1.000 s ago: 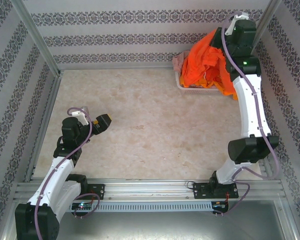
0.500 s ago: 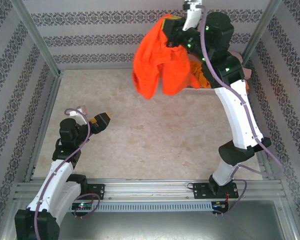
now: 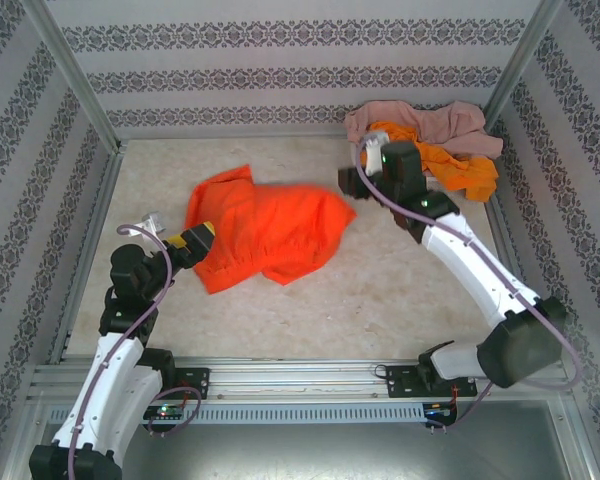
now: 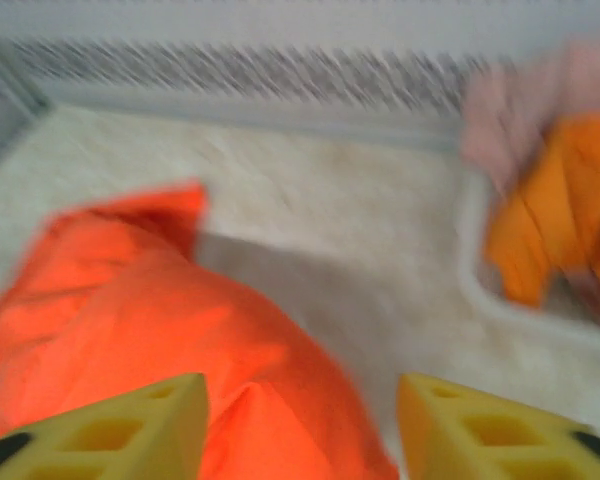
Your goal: Fold and stack the shorts
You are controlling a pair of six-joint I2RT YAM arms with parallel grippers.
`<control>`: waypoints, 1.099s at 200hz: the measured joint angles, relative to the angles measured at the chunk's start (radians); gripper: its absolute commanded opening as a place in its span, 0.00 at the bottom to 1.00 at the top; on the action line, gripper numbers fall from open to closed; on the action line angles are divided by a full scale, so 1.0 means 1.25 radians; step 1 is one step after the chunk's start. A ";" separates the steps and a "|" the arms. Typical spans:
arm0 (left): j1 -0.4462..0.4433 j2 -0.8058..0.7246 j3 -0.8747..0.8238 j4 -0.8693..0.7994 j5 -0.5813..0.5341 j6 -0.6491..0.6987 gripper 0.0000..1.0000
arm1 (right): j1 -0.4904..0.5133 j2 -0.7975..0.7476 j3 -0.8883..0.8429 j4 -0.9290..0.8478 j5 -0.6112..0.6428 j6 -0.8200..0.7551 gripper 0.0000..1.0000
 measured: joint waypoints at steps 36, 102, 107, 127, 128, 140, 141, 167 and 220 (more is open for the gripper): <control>0.000 0.051 -0.014 -0.057 -0.019 -0.030 0.94 | -0.045 -0.161 -0.184 0.015 0.008 0.034 0.77; 0.000 0.010 -0.030 -0.311 -0.168 -0.085 0.81 | 0.006 -0.240 -0.251 0.068 -0.026 0.047 0.79; 0.000 0.008 -0.035 -0.323 -0.174 -0.089 0.79 | 0.010 -0.240 -0.255 0.070 -0.029 0.049 0.79; -0.001 0.008 -0.056 -0.360 -0.189 -0.105 0.69 | 0.020 -0.241 -0.269 0.080 -0.034 0.056 0.79; -0.001 0.009 -0.056 -0.361 -0.190 -0.103 0.68 | 0.020 -0.241 -0.269 0.080 -0.034 0.056 0.79; -0.006 0.014 -0.064 -0.372 -0.197 -0.109 0.66 | 0.021 -0.241 -0.280 0.086 -0.036 0.060 0.79; -0.006 0.014 -0.065 -0.373 -0.198 -0.109 0.66 | 0.023 -0.241 -0.281 0.087 -0.036 0.060 0.79; -0.022 0.046 -0.070 -0.377 -0.205 -0.116 0.60 | 0.025 -0.242 -0.300 0.089 -0.036 0.071 0.79; -0.053 0.165 -0.074 -0.335 -0.209 -0.125 0.47 | 0.025 -0.271 -0.325 0.089 -0.036 0.074 0.79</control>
